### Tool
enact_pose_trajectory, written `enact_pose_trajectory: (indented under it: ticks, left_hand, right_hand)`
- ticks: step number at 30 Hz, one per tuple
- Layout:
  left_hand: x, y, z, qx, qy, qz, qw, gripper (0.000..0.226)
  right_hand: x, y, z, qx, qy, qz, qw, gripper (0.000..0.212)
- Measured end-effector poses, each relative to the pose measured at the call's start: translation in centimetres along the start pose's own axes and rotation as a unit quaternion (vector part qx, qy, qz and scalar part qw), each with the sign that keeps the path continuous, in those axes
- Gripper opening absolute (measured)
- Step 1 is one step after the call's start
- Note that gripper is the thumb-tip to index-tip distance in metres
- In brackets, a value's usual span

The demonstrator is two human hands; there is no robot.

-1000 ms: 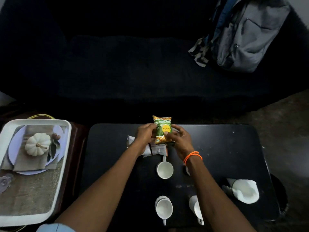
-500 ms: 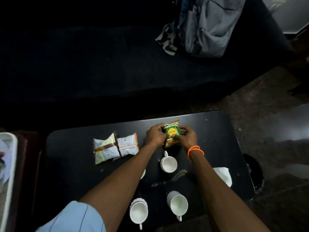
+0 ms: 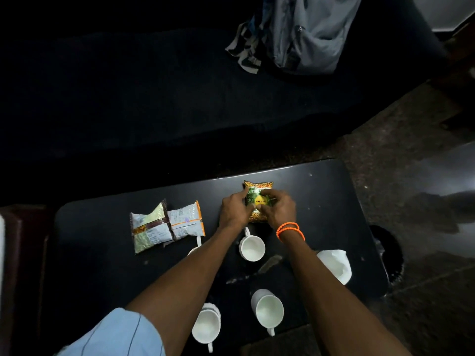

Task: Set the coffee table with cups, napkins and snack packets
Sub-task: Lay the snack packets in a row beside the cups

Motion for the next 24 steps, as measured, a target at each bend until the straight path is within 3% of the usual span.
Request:
enact_pose_trajectory:
  ticks: [4,8,13,17,19,21,24]
  left_hand:
    - [-0.5,-0.9,-1.4,0.002,0.004,-0.019,1.000,0.049]
    - [-1.4,-2.9,-6.1,-0.025,0.075,-0.050,0.996,0.036]
    - [-4.7,-8.4,-14.2,-0.074,0.216,-0.118,0.966,0.022]
    - [-8.4,-16.8,-18.3,-0.137,0.307,-0.258,0.906,0.024]
    - [-10.1,-21.4,-17.6,-0.208,0.288,-0.358,0.863,0.034]
    - [-11.1,-24.5,-14.9,-0.269,0.202,-0.433,0.836,0.048]
    - [-11.7,-25.2,-11.8,-0.387,0.090,-0.440,0.805,0.055]
  right_hand:
    - [-0.2,-1.4,0.2,-0.080,0.004,-0.007,0.997,0.044]
    - [-1.7,-6.5,2.6,-0.101,0.022,-0.102,0.989,0.041]
    - [-3.8,-10.2,11.3,-0.043,-0.139,-0.085,0.986,0.034]
    - [-6.2,-12.2,17.5,-0.068,-0.229,-0.079,0.968,0.032]
    - [-7.0,-12.2,19.8,-0.071,-0.247,-0.037,0.966,0.039]
    - [-7.9,-12.2,21.8,-0.093,-0.265,-0.015,0.960,0.043]
    - [-9.2,-12.9,23.9,-0.055,-0.288,-0.009,0.956,0.044]
Point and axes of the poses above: each hand's wrist, its own x-axis towards the middle knuckle, its own z-axis out of the palm, y = z × x, the point moved 10 cm from there along x, towards the middle knuckle, and after that the axes turned 13 degrees about x, right-handed, at the moved point
